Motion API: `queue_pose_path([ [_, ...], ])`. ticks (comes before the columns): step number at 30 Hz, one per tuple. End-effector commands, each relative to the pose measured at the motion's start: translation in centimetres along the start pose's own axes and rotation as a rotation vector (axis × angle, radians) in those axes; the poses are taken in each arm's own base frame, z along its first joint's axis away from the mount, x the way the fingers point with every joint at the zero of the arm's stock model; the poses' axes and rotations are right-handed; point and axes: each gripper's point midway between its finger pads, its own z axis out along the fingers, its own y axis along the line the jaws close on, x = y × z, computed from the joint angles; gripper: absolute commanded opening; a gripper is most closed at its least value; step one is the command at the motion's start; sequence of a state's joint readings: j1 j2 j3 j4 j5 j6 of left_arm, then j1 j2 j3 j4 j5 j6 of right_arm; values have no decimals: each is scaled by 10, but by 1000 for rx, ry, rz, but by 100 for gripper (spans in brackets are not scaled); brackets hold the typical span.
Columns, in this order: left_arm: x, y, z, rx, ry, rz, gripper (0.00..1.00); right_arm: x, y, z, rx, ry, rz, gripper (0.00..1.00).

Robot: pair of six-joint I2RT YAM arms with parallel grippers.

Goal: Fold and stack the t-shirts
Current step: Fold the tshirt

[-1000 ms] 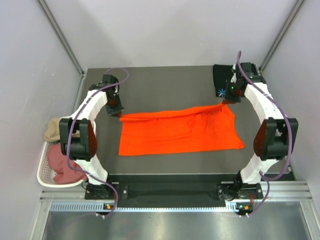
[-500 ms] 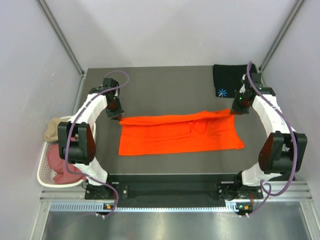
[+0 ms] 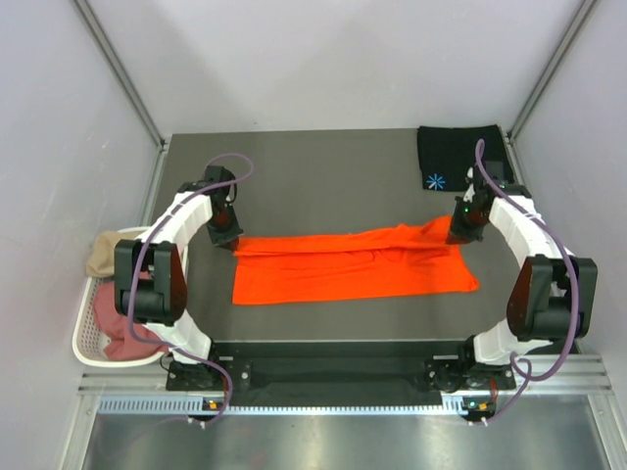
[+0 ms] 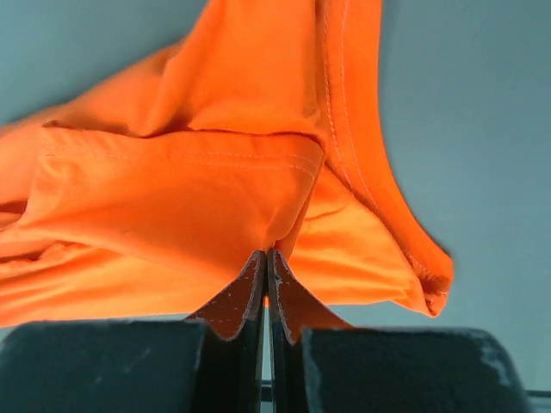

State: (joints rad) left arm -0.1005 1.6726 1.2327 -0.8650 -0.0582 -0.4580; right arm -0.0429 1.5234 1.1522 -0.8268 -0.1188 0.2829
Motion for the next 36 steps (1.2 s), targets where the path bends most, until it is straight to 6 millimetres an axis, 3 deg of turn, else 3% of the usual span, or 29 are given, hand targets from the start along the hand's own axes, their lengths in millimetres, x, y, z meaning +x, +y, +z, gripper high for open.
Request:
queue_pose_path([
  [1,-1,4,-3,-15,-37,-22,0,-4,-4,-2,-5,-45,1,0],
  [8,9,10,7,-46,-1,-32,1,14,-10,8,11,11,12,1],
  [12,18,15,5,-66,14,-65,22,39,-34,11,126,75,26,6],
  [14,25,15,2,-57,30,-71,31,36,-33,6,123,48,23,11],
  [17,24,10,-11,-16,2,-85,36,13,-20,-8,68,-36,8,24],
  [20,10,4,-30,26,-82,-84,39,-12,0,-17,-9,-110,-24,34],
  [23,-7,-8,-40,84,-146,-64,43,-31,7,-12,-20,-131,-6,41],
  [24,-13,-13,-39,94,-146,-57,43,-33,6,-2,-13,-108,9,42],
  [26,-18,-20,-35,112,-130,-41,44,-43,9,5,-17,-113,19,43],
  [32,-25,-60,-19,283,-59,6,31,-68,16,24,-33,-105,51,39],
  [36,-12,-77,6,337,63,-49,24,-75,9,39,-16,-85,87,29],
])
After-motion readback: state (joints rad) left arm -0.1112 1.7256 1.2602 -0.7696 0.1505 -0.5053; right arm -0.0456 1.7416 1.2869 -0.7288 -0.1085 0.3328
